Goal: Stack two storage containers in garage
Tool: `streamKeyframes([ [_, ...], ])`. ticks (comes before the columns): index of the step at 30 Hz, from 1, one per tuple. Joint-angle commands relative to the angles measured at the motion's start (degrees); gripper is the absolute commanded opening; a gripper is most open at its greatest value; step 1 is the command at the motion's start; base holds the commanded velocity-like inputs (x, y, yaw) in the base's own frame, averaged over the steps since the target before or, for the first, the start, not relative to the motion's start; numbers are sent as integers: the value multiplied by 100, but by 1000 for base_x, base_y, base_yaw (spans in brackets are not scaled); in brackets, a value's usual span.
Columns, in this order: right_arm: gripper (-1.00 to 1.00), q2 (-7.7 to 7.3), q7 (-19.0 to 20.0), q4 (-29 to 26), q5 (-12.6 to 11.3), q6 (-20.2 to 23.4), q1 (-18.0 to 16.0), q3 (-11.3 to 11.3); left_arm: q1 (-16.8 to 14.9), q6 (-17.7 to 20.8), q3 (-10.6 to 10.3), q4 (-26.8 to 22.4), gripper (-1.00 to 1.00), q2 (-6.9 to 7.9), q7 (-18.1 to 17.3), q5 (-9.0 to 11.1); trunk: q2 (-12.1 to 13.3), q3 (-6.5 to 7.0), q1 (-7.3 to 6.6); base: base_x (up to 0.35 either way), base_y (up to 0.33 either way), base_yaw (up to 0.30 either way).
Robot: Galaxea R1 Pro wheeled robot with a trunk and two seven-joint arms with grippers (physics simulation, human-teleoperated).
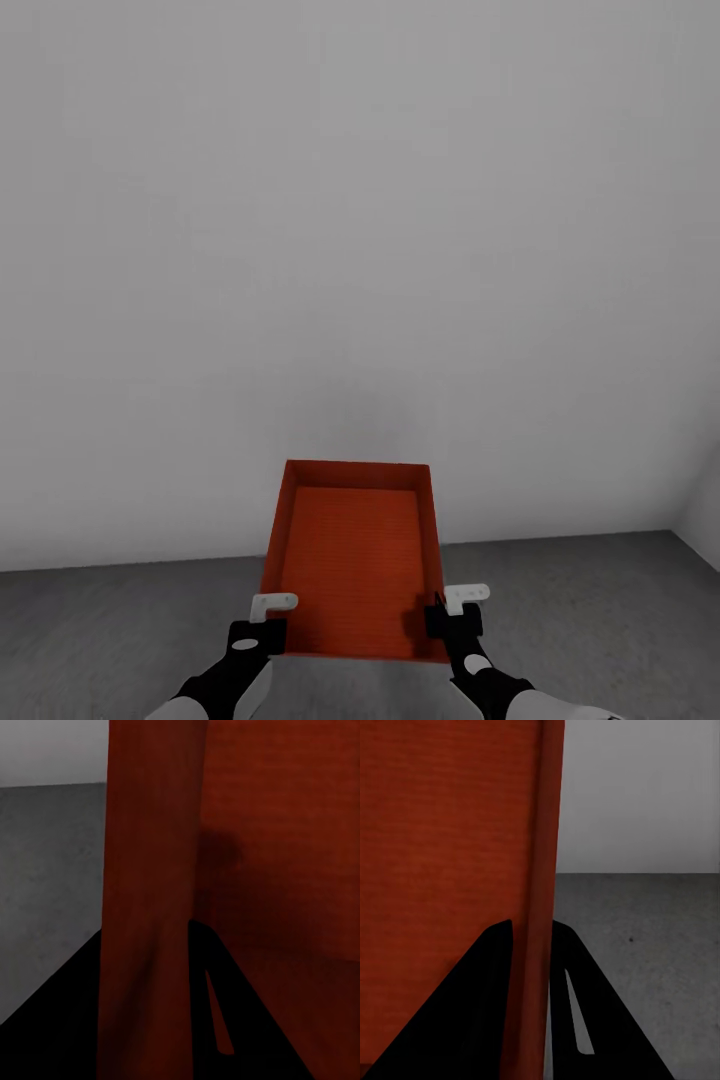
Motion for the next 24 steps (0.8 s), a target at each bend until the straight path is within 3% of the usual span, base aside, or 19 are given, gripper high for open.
streamKeyframes([
  [1, -100, -47, -36, -11, -30, -89, -8, -59, 0, 6, -94, 24, -100, 12, 62, 103, -4, -15, 0, 0, 0, 0],
  [24, -100, -47, -36, -11, -30, -89, -8, -59, 0, 15, -92, 31, -100, 18, 17, 111, -4, -219, 0, 0, 0, 0],
])
